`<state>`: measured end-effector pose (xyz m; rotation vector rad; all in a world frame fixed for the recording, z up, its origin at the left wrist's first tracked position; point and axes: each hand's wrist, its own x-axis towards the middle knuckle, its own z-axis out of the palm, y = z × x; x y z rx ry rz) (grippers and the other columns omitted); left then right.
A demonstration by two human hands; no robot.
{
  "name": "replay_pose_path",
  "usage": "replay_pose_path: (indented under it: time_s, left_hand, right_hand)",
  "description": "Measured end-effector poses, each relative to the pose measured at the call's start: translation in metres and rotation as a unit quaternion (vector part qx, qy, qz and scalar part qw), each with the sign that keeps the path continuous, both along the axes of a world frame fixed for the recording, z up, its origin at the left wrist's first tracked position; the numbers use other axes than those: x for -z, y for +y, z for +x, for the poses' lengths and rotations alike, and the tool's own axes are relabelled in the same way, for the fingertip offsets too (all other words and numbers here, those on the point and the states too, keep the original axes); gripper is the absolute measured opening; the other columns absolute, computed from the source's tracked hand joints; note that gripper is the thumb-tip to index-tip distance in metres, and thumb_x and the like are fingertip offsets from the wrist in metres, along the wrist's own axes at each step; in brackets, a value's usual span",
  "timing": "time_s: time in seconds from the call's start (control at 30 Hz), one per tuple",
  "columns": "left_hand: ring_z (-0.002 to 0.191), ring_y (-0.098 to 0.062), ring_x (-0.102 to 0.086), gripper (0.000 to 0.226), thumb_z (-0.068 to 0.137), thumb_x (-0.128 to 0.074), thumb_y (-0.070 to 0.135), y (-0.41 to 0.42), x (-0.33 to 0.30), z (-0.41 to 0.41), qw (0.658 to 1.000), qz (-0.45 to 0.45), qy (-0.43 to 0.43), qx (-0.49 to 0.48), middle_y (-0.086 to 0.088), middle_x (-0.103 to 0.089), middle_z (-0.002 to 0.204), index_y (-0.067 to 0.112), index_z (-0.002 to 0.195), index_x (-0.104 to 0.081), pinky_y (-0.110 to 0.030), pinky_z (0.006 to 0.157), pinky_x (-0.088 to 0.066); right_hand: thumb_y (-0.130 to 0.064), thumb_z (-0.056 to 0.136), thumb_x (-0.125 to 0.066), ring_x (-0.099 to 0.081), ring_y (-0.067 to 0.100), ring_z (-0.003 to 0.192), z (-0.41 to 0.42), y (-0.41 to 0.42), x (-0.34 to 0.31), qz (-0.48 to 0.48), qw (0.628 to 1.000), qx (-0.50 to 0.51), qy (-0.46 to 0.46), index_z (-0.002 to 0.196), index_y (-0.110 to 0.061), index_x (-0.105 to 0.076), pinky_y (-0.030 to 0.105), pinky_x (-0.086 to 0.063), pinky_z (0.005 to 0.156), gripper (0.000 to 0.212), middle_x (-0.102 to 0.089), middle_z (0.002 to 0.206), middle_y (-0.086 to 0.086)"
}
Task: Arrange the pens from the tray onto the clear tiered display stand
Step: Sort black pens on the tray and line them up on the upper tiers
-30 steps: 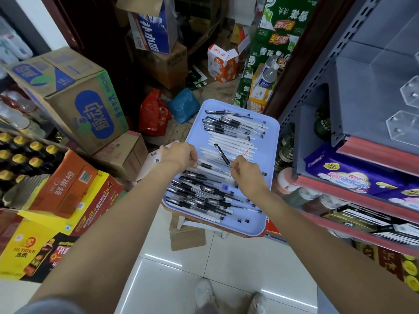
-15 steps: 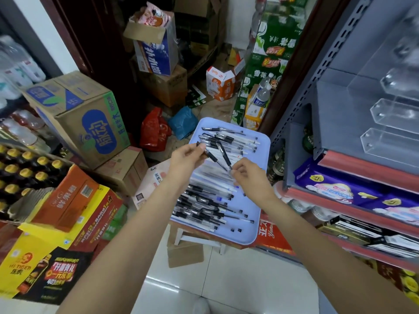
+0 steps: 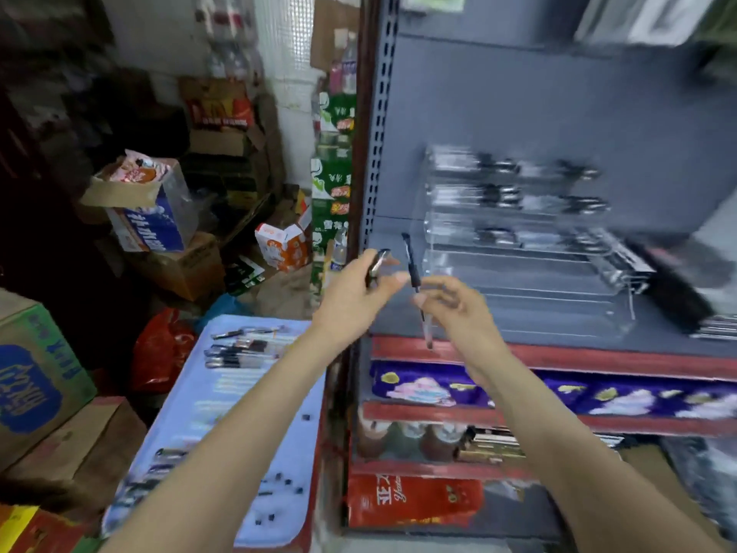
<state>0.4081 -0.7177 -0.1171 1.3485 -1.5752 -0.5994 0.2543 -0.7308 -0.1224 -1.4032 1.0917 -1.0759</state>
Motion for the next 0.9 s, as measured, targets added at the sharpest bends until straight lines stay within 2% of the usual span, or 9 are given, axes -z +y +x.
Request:
replay_pose_path:
  time_s: [0.1,0.23,0.37,0.47,0.53,0.6,0.7,0.8,0.9]
  left_hand:
    - [0.070,-0.009,-0.054,0.021,0.083,-0.067,0.032,-0.030,-0.010,-0.052,0.997,-0.004,-0.080,0.021,0.010,-0.061,0.087,0.019,0.097,-0.061,-0.016,0.062,-0.037]
    - [0.076,-0.017,-0.059,0.010,0.081,-0.071,0.027,-0.072,-0.026,-0.119,0.997,-0.011,-0.078,0.023,0.008,-0.066,0.079,0.025,0.083,-0.062,-0.022,0.067,-0.041]
    - [0.057,0.001,-0.047,0.014,0.080,-0.071,0.025,-0.110,-0.033,-0.168,0.997,-0.002,-0.075,0.020,0.017,-0.057,0.061,0.033,0.074,-0.062,-0.013,0.055,-0.033]
    - [0.054,0.000,-0.047,0.004,0.082,-0.069,0.027,-0.131,-0.034,-0.186,0.994,-0.004,-0.111,-0.019,0.019,-0.056,0.054,0.024,0.080,-0.068,-0.010,0.054,-0.033]
    - [0.053,0.000,-0.047,0.007,0.084,-0.068,0.024,-0.140,-0.035,-0.191,0.991,-0.007,-0.125,-0.046,0.023,-0.055,0.050,0.019,0.079,-0.069,-0.010,0.053,-0.032]
    - [0.052,-0.003,-0.046,0.007,0.084,-0.067,0.024,-0.147,-0.036,-0.191,0.985,0.004,-0.153,-0.076,0.018,-0.054,0.051,0.022,0.078,-0.070,-0.013,0.051,-0.032]
    - [0.069,-0.013,-0.059,0.005,0.085,-0.066,0.028,-0.162,-0.038,-0.190,0.972,0.044,-0.201,-0.113,0.008,-0.065,0.070,0.027,0.082,-0.070,-0.029,0.064,-0.048]
    - [0.079,-0.019,-0.060,0.006,0.087,-0.063,0.028,-0.172,-0.043,-0.198,0.950,0.078,-0.271,-0.135,0.002,-0.068,0.083,0.028,0.086,-0.069,-0.029,0.065,-0.043]
    - [0.082,-0.024,-0.060,0.008,0.087,-0.063,0.029,-0.180,-0.048,-0.211,0.935,0.092,-0.317,-0.125,-0.001,-0.065,0.081,0.026,0.089,-0.070,-0.028,0.066,-0.040]
  right_hand:
    - [-0.002,0.087,-0.060,-0.063,0.001,0.064,-0.059,-0.029,-0.018,-0.013,0.997,0.024,-0.067,0.079,-0.021,-0.055,0.013,-0.045,0.060,0.021,-0.070,0.066,-0.010]
    - [0.002,0.085,-0.061,-0.068,0.010,0.072,-0.131,-0.071,-0.036,-0.022,0.987,0.029,-0.158,0.079,-0.011,-0.058,0.019,-0.055,0.071,0.014,-0.072,0.071,-0.002]
    - [0.003,0.085,-0.060,-0.070,0.012,0.076,-0.186,-0.110,-0.043,-0.008,0.986,-0.003,-0.168,0.084,-0.006,-0.059,0.020,-0.057,0.075,0.010,-0.070,0.080,0.006]
    - [-0.004,0.089,-0.059,-0.069,0.012,0.073,-0.216,-0.135,-0.046,-0.010,0.987,0.004,-0.159,0.090,-0.010,-0.060,0.019,-0.056,0.068,0.005,-0.065,0.082,0.005]
    - [-0.007,0.090,-0.058,-0.067,0.008,0.067,-0.233,-0.151,-0.048,-0.018,0.985,0.027,-0.170,0.090,-0.013,-0.060,0.017,-0.053,0.062,0.007,-0.063,0.082,0.003]
    - [-0.007,0.090,-0.058,-0.064,0.005,0.065,-0.250,-0.164,-0.049,-0.036,0.987,0.056,-0.145,0.090,-0.014,-0.061,0.016,-0.052,0.061,0.008,-0.064,0.082,0.002]
    - [-0.006,0.089,-0.059,-0.061,0.010,0.081,-0.269,-0.184,-0.044,-0.081,0.988,0.126,-0.036,0.092,-0.015,-0.061,0.019,-0.049,0.072,0.010,-0.065,0.087,-0.002]
    - [-0.007,0.088,-0.061,-0.056,0.015,0.100,-0.280,-0.200,-0.036,-0.107,0.976,0.169,0.085,0.113,-0.010,-0.057,0.023,-0.044,0.085,0.026,-0.060,0.113,0.006]
    - [-0.009,0.089,-0.060,-0.054,0.019,0.113,-0.286,-0.209,-0.031,-0.055,0.981,0.144,0.117,0.134,-0.009,-0.045,0.032,-0.043,0.099,0.048,-0.054,0.130,0.009]
